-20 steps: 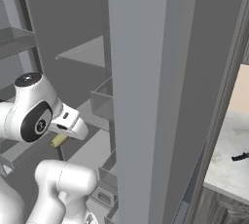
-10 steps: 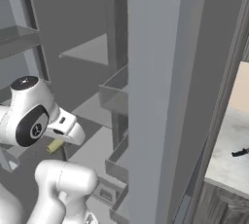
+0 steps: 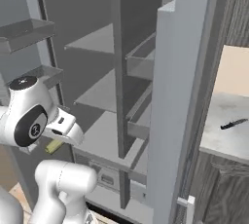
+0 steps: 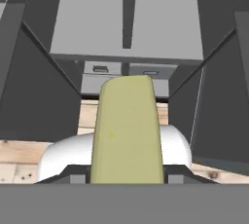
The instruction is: Retrieve the butter from the fridge and place it on a plate on the dining table. Then retrieve the butter knife by the fridge and place it near the plate.
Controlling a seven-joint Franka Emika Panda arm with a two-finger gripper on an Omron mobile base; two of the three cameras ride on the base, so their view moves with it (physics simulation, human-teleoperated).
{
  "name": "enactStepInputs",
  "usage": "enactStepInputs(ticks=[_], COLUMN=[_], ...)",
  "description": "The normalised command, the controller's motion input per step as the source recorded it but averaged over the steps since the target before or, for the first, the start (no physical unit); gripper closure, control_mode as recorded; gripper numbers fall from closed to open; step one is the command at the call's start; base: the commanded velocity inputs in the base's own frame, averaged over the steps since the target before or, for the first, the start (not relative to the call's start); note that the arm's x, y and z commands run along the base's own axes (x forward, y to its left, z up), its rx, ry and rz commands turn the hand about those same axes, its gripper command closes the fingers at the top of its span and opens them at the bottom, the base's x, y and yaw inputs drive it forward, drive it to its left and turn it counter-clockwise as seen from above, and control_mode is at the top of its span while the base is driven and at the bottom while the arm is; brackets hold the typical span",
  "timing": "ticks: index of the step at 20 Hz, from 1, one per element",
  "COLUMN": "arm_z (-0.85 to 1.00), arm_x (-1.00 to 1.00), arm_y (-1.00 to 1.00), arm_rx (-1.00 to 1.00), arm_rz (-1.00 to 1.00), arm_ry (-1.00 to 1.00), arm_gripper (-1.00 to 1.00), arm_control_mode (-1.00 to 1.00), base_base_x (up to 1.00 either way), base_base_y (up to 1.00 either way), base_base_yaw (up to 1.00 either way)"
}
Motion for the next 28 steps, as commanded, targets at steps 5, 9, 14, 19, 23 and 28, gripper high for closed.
enactStepInputs(ticks=[5, 9, 14, 19, 23, 28], arm_z=[0.00, 0.00, 0.00, 0.00, 0.00, 0.00], arm_x=[0.00, 0.00, 0.00, 0.00, 0.00, 0.00], arm_y=[0.00, 0.00, 0.00, 0.00, 0.00, 0.00], arm_rx=[0.00, 0.00, 0.00, 0.00, 0.00, 0.00], arm_rz=[0.00, 0.00, 0.00, 0.00, 0.00, 0.00], arm_ry=[0.00, 0.00, 0.00, 0.00, 0.00, 0.00], arm_gripper=[1.00, 1.00, 1.00, 1.00, 1.00, 1.00], arm_control_mode=[1.00, 1.00, 1.00, 1.00, 1.00, 1.00], base_base_x=[-0.62, -0.79, -0.95, -0.73, -0.57, -0.13], base_base_y=[0.36, 0.47, 0.43, 0.19, -0.04, -0.41], base_base_yaw=[-0.39, -0.39, -0.40, -0.53, -0.66, -0.82])
